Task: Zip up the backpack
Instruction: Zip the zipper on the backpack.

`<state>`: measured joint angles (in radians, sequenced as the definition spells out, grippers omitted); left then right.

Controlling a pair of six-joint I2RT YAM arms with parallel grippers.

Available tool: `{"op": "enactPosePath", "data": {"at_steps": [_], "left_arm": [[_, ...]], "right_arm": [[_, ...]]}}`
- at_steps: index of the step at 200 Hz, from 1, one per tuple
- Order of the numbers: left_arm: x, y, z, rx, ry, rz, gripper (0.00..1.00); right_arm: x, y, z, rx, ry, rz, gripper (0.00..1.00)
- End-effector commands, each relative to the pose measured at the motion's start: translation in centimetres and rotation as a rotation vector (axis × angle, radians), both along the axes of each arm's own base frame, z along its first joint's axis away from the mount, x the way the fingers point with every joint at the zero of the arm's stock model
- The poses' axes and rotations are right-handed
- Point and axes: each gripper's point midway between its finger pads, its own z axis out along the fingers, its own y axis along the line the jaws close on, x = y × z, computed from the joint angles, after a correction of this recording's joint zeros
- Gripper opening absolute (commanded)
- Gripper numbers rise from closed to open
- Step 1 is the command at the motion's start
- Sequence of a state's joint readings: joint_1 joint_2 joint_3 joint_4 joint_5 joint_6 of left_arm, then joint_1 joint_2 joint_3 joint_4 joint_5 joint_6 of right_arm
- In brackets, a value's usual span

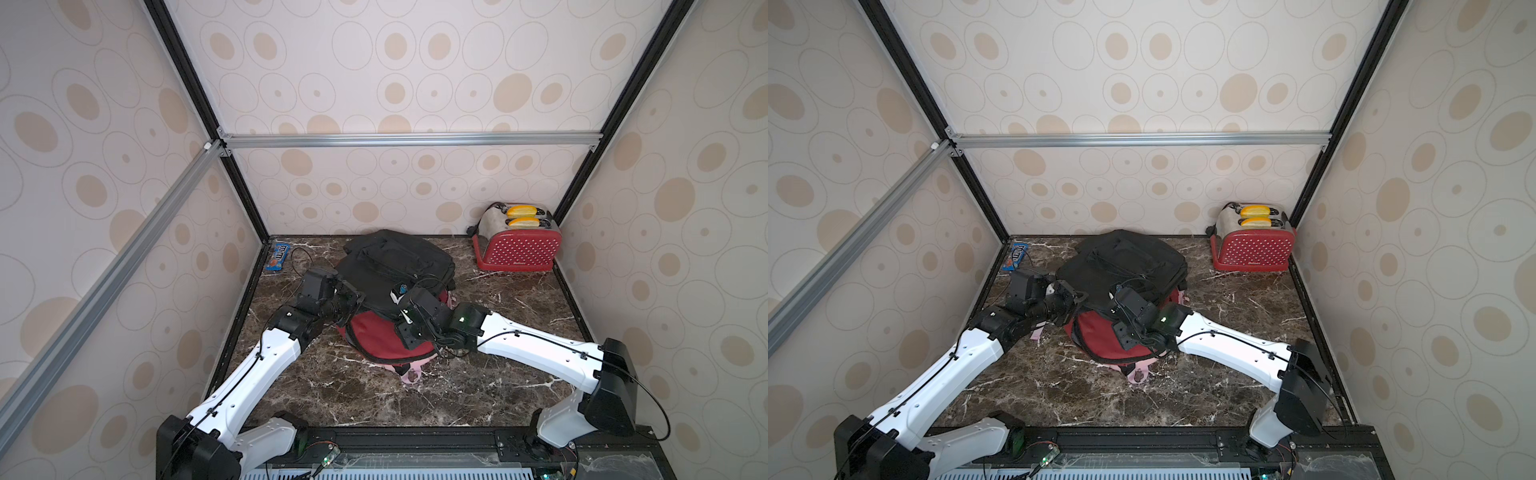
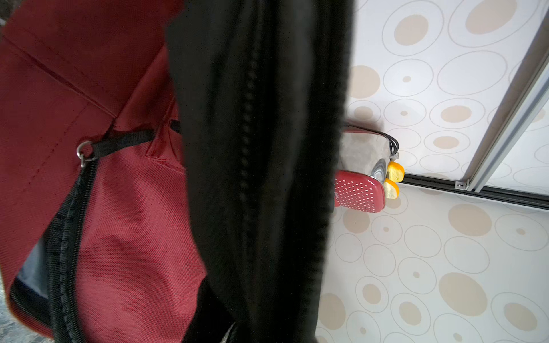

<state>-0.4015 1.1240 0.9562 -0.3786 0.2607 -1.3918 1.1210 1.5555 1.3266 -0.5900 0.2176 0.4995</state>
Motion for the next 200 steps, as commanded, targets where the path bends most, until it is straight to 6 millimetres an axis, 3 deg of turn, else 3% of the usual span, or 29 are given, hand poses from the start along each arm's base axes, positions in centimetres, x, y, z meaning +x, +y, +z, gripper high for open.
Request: {"op": "enactPosePath", "data": {"at_steps": [1,26,54,71,132,200], "left_arm": [[1.0,-0.9,4.1,-0.069,-0.103,0.004,0.0],[0.8,-0.8,4.1,-0.071,-0.102,0.002,0.0],[0.8,-0.8,4.3,-0.07,-0.107,0.0,0.0],[0.8,-0.8,4.3,-0.068,-0.106,-0.003,0.0],[0.8,-0.8,4.0,-0.067,-0.105,-0.002,0.0],[0.8,-0.9,3.5,-0.071,-0.104,-0.007,0.0]], "right_arm": [[0.9,0.9,0.8,-0.003,-0.057,0.001,0.54],[1.6,1.0,0.8,-0.022,-0.086,-0.002,0.42],[1.8,0.7,0.7,-0.038,-0.093,-0.013,0.12],[1.6,0.1,1.1,-0.018,-0.078,-0.025,0.0],[-1.9,-0.7,1.9,0.168,0.221,0.107,0.0],[-6.5,-0.7,3.7,0.212,0.523,0.258,0.01]]}}
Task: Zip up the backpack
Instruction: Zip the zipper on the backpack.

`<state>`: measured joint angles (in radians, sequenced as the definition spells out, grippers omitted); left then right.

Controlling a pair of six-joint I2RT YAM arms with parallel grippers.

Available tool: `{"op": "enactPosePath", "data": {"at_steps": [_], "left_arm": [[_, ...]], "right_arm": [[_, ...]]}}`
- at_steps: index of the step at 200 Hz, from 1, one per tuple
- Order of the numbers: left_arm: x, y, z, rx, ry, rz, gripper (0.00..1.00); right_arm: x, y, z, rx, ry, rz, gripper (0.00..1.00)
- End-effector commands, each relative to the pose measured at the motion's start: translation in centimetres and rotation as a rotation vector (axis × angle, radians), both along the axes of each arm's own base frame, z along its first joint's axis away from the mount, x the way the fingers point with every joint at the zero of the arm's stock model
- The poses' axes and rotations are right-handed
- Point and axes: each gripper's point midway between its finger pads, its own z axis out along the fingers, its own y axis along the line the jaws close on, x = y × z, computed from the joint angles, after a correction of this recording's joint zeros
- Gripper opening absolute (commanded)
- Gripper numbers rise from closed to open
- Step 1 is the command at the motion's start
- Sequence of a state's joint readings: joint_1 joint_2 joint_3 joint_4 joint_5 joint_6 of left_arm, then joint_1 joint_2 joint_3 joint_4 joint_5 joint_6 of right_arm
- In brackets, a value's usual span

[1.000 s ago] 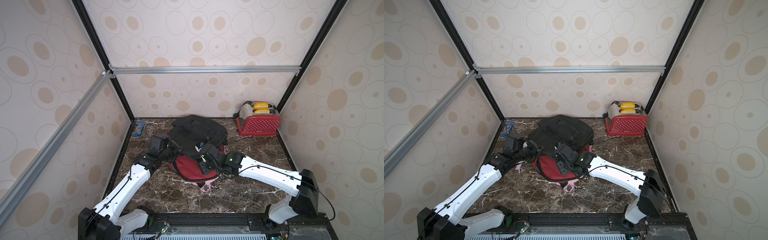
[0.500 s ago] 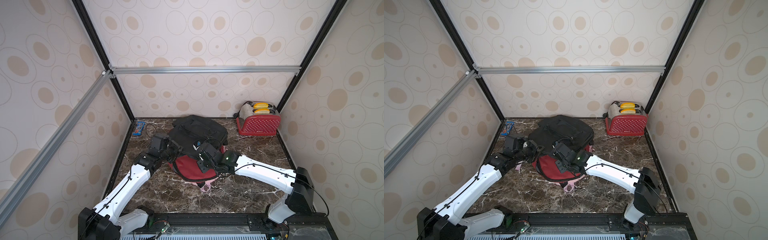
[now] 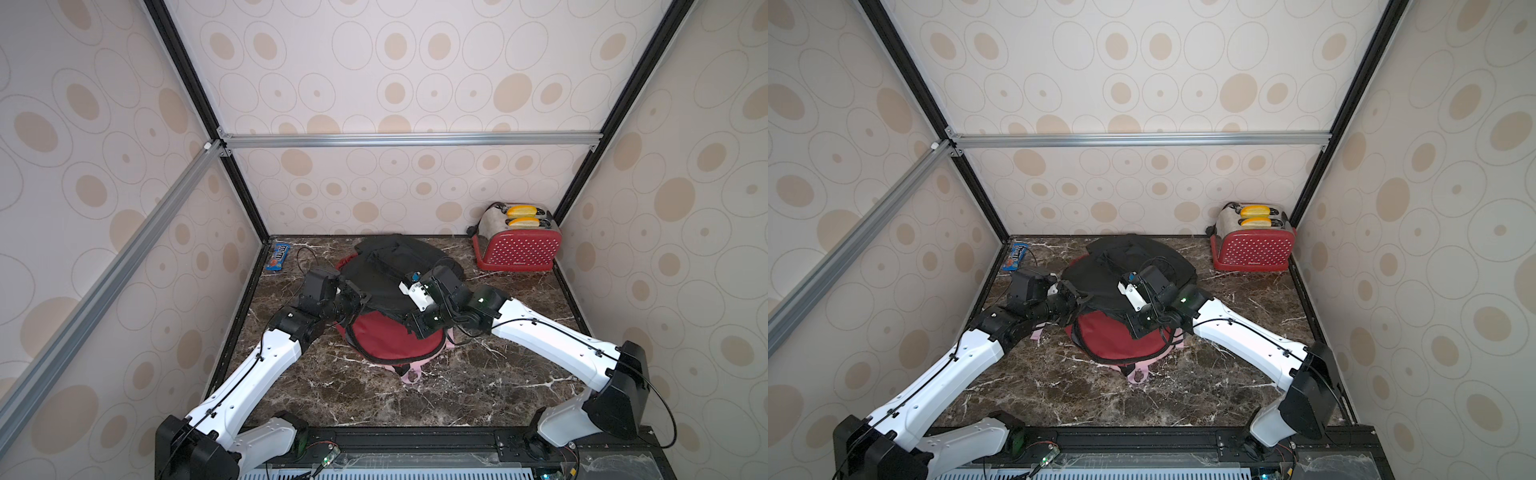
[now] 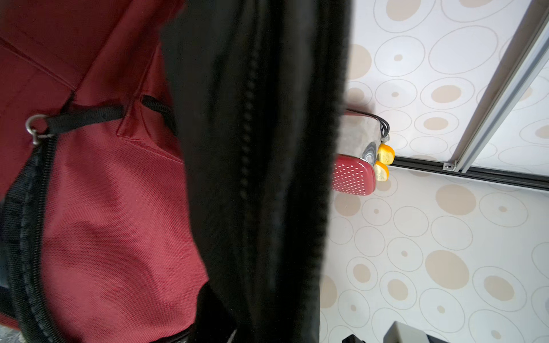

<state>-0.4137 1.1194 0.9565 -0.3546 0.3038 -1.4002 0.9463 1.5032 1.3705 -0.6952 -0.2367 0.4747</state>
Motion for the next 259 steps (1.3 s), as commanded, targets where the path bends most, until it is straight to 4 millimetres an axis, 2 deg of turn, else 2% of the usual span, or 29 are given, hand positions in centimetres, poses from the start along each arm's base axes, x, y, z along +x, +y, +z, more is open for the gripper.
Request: {"op": "enactPosePath", "data": {"at_steps": [1,17,48,94,133,164,184,198,244,259], "left_arm": [[1.2,0.2,2.8,-0.033,-0.091,0.037,0.0],[1.1,0.2,2.8,-0.032,-0.094,0.036,0.0],[0.8,0.3,2.7,-0.031,-0.092,0.036,0.0],[0.5,0.3,2.3,-0.03,-0.087,0.03,0.0],[0.2,0.8,2.3,-0.013,-0.095,0.028,0.0],[0.2,0.1,2.9,-0.048,-0.126,-0.014,0.0],[0.5,-2.3,3.0,-0.127,-0.135,-0.122,0.0],[0.3,-2.9,3.1,-0.158,-0.147,-0.158,0.0],[-1.0,-2.2,3.2,-0.126,-0.176,-0.172,0.0],[-1.3,-2.0,2.5,-0.114,-0.165,-0.169,0.0]], "right_arm": [[-5.1,0.5,1.4,0.05,0.216,0.146,0.02],[-5.5,0.3,1.3,0.042,0.24,0.147,0.05],[-4.8,-0.5,1.0,0.039,0.222,0.095,0.0],[-5.0,0.8,2.2,0.131,0.322,0.077,0.0],[-4.7,1.7,1.4,0.124,0.468,-0.036,0.0],[-5.6,2.3,1.4,0.138,0.556,-0.006,0.0],[-6.3,2.7,2.0,0.162,0.603,0.04,0.0],[-6.7,2.8,2.5,0.178,0.635,0.065,0.0],[-6.1,3.0,4.7,0.19,0.678,0.05,0.0],[-5.8,3.1,4.5,0.133,0.701,0.033,0.0]]}}
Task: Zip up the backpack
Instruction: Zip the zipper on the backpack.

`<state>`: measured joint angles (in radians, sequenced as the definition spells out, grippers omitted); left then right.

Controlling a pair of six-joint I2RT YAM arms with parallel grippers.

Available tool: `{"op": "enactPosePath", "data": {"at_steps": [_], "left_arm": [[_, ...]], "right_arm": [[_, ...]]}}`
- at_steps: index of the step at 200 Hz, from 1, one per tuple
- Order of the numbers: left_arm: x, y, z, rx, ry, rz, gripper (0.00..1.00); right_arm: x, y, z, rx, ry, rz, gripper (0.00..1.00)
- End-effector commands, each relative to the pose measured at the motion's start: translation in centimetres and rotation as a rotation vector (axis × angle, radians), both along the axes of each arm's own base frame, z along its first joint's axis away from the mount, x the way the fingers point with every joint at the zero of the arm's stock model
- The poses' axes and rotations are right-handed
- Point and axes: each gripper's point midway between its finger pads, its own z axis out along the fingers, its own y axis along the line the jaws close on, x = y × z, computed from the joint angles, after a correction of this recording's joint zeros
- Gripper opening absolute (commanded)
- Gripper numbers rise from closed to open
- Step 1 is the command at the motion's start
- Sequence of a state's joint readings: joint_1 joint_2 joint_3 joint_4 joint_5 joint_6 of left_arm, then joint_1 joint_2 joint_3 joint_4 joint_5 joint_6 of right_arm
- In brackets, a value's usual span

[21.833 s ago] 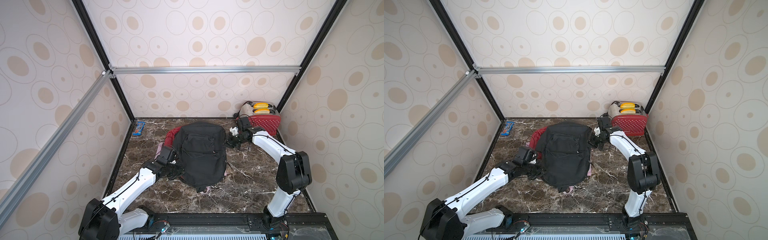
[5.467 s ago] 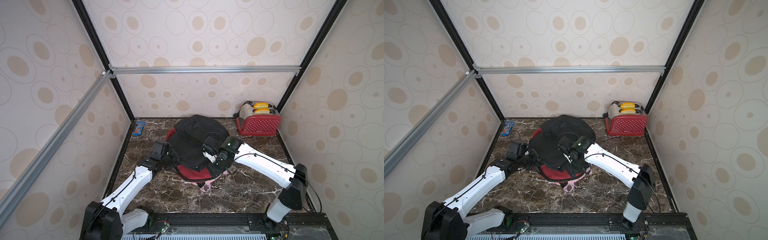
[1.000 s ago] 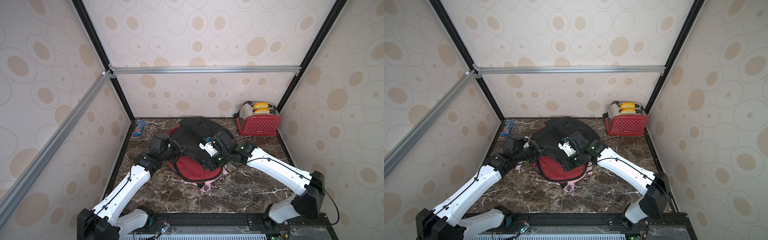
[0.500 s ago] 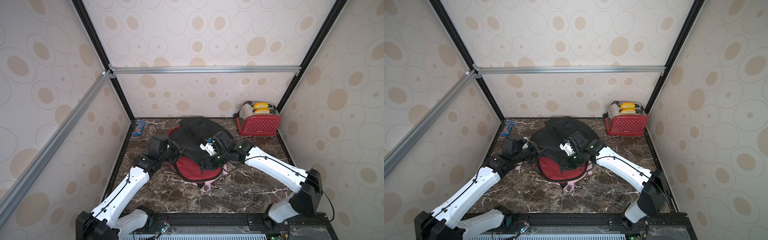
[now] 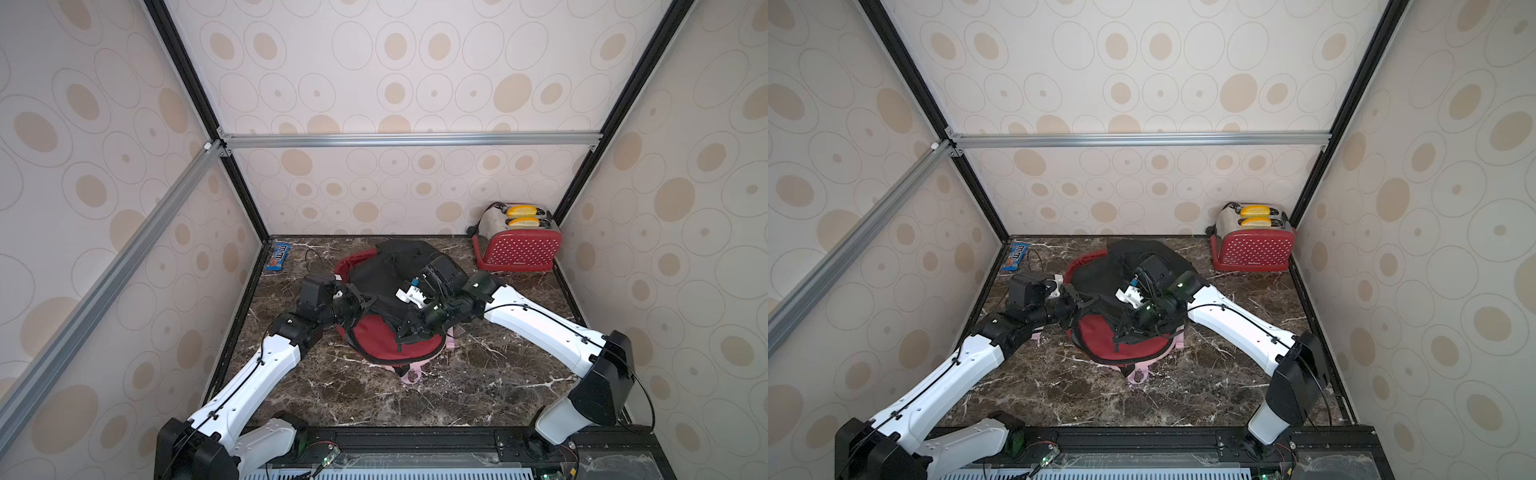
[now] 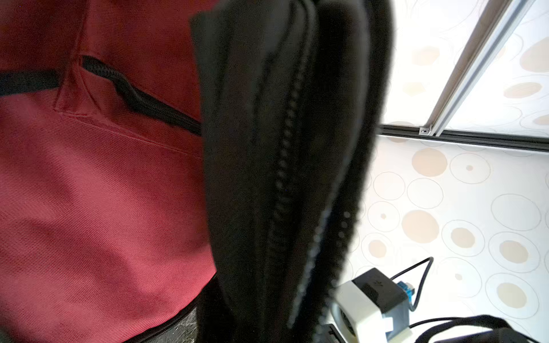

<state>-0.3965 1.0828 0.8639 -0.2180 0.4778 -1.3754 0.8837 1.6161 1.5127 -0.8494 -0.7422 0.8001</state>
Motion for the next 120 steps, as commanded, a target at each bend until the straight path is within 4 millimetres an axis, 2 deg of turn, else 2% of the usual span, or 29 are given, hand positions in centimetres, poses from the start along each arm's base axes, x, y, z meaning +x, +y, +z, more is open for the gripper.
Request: {"op": "enactPosePath", "data": {"at_steps": [1,49,90,120], "left_arm": [[0.0,-0.1,2.2,-0.019,-0.114,-0.022,0.0],[-1.0,0.6,1.1,0.009,-0.099,-0.011,0.0],[-1.0,1.1,0.5,0.029,-0.092,-0.001,0.0],[-0.8,0.9,0.9,0.012,-0.107,-0.009,0.0]], "right_arm": [[-1.1,0.9,1.9,0.015,0.072,0.059,0.0],[0.6,2.9,1.5,-0.03,0.098,0.065,0.0],[2.2,5.1,2.8,-0.01,0.084,0.1,0.0],[2.1,6.1,4.2,0.059,0.11,0.144,0.0]]}}
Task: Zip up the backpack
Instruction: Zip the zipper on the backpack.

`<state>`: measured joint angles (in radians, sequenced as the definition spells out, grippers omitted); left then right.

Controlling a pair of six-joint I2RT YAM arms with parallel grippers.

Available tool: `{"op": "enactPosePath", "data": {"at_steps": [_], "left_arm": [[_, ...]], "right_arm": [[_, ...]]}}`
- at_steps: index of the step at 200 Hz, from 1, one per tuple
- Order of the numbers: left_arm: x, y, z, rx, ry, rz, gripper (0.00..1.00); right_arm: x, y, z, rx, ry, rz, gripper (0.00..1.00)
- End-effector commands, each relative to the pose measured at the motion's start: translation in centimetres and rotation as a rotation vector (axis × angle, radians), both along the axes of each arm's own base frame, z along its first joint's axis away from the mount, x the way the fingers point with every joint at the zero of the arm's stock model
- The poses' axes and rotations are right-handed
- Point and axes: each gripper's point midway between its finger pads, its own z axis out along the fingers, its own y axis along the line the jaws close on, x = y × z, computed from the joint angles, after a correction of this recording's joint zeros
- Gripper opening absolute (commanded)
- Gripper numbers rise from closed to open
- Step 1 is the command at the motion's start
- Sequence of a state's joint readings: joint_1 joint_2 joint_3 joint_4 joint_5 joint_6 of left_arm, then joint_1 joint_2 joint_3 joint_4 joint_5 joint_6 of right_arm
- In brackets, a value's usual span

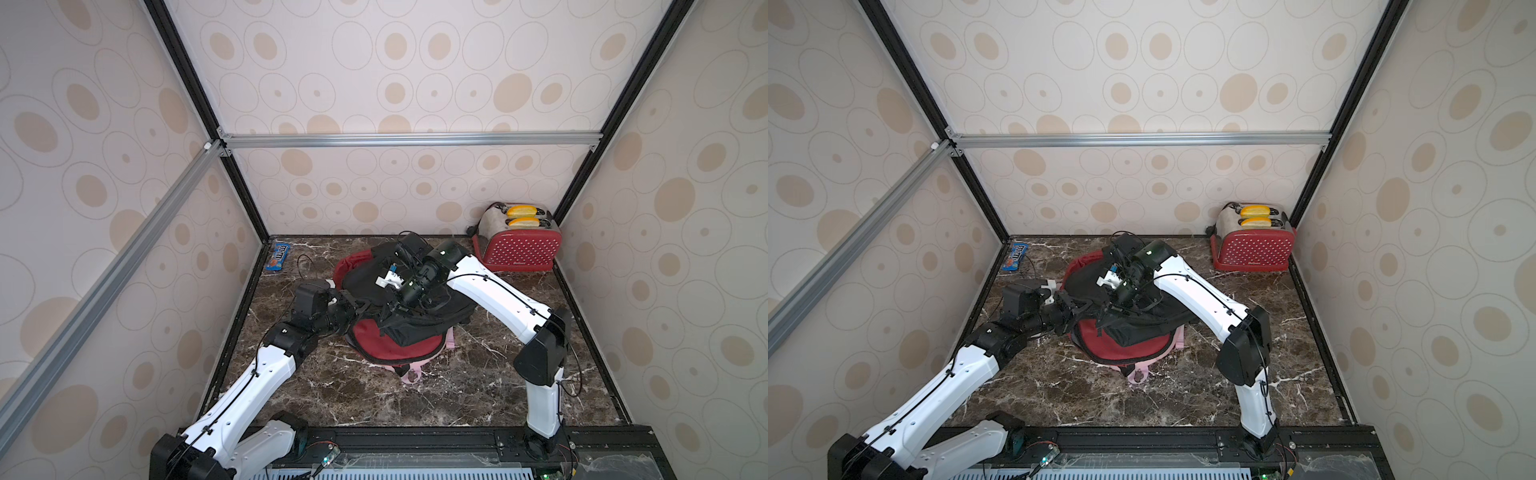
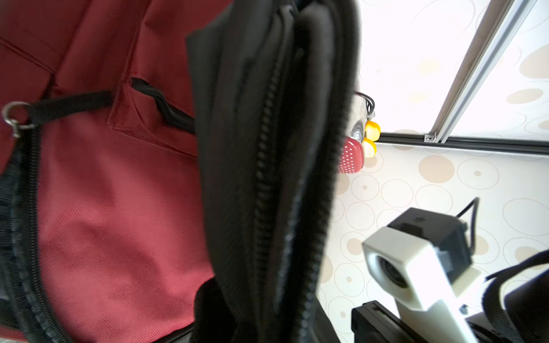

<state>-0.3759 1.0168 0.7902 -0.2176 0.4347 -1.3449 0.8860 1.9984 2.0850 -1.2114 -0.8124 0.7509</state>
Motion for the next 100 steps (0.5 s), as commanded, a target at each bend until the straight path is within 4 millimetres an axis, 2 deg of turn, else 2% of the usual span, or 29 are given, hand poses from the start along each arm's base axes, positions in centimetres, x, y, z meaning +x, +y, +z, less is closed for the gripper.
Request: {"op": "enactPosePath", "data": {"at_steps": [1,33,61,72,79,87,100], "left_arm": [[-0.2,-0.9,2.2,-0.028,-0.086,-0.056,0.0],[-0.2,-0.8,2.0,-0.024,-0.088,-0.053,0.0],[0.2,-0.8,2.4,-0.031,-0.111,-0.05,0.0],[0.3,-0.9,2.4,-0.022,-0.111,-0.057,0.3],[0.3,-0.8,2.4,-0.007,-0.104,-0.063,0.43],[0.3,-0.6,2.4,0.013,-0.099,-0.066,0.52],[0.2,0.1,2.5,0.059,-0.094,-0.064,0.59]], "right_arm": [[-0.5,1.5,2.5,0.142,-0.005,0.073,0.0],[-1.3,2.4,3.1,0.244,0.077,0.121,0.0],[-1.7,0.7,2.7,0.187,0.055,0.155,0.0],[-2.0,-0.5,2.2,0.146,0.041,0.168,0.0],[-2.3,-1.2,1.7,0.118,0.038,0.174,0.0],[-2.6,-1.9,1.3,0.095,0.034,0.175,0.0],[-2.9,-2.9,0.6,0.062,0.031,0.168,0.0]]}}
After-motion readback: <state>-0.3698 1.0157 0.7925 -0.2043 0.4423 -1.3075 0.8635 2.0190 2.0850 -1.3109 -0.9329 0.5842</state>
